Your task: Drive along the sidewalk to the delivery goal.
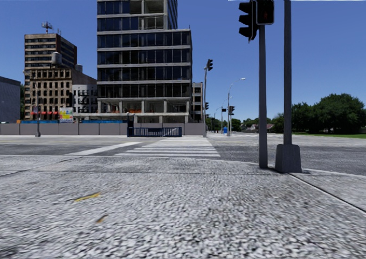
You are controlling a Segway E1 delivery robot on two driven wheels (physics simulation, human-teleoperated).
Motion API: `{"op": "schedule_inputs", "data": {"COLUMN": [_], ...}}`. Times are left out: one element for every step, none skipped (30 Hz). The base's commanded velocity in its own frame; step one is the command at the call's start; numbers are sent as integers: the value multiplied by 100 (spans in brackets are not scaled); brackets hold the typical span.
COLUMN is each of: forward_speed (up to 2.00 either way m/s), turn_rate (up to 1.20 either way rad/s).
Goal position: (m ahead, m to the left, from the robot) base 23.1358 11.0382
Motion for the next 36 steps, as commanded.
{"op": "schedule_inputs", "data": {"forward_speed": [194, 194, 194, 194, 194, 194, 194, 194, 194, 194, 194, 194, 196, 196, 196, 200, 198, 195, 195, 194, 194, 194, 194, 196, 200, 200, 200, 200, 200, 200, 200, 200, 200, 200, 200, 200], "turn_rate": [0, 0, 0, 0, 0, 0, 0, 0, 0, 0, 0, 0, 0, 0, 0, 0, 0, 0, 0, 0, 0, 0, 0, 0, 0, 0, 0, 0, 0, 0, 0, 0, 0, 0, 0, 0]}}
